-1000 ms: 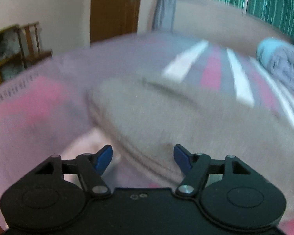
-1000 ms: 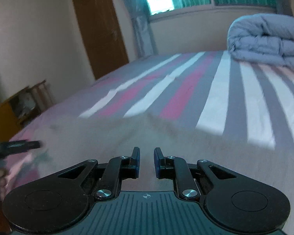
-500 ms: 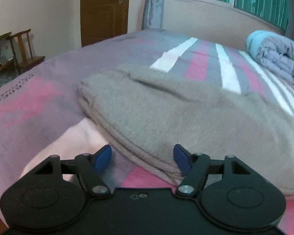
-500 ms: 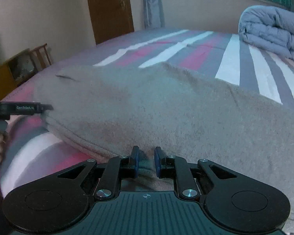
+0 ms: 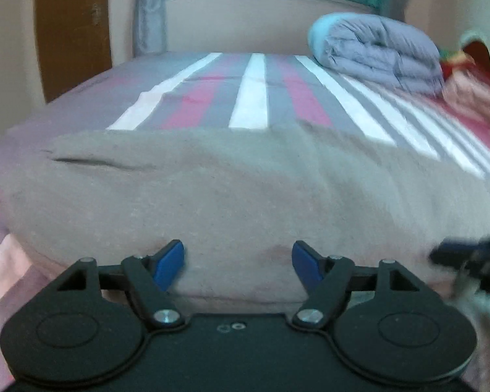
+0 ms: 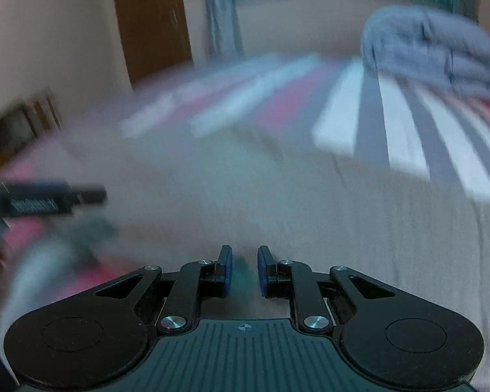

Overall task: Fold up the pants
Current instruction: 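Open the left gripper and withdraw both tools from the folded pants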

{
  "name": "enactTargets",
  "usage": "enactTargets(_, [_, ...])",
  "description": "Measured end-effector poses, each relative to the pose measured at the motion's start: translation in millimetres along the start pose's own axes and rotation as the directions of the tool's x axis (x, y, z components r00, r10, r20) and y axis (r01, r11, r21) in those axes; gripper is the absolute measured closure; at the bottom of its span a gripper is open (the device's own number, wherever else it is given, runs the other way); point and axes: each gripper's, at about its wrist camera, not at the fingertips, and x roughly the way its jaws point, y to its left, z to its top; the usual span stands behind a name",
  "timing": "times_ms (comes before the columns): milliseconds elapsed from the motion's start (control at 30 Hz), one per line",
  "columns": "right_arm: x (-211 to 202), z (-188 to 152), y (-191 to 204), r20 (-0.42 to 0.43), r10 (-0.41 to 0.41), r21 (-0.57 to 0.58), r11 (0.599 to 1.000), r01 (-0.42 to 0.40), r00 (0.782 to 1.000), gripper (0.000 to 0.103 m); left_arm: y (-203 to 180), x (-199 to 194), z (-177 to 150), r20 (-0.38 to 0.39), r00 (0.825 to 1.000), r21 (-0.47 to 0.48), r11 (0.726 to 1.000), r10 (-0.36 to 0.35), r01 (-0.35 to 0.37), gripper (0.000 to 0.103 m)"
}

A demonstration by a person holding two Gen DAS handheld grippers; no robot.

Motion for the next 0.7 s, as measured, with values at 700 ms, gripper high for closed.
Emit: enactTargets(700, [-57, 30, -137, 0.213, -0.247, 0.235, 0.952, 0.195, 0.945, 0.051, -102, 38, 60, 0.111, 0.98, 0.172, 0.974, -0.168, 0.148, 0.031])
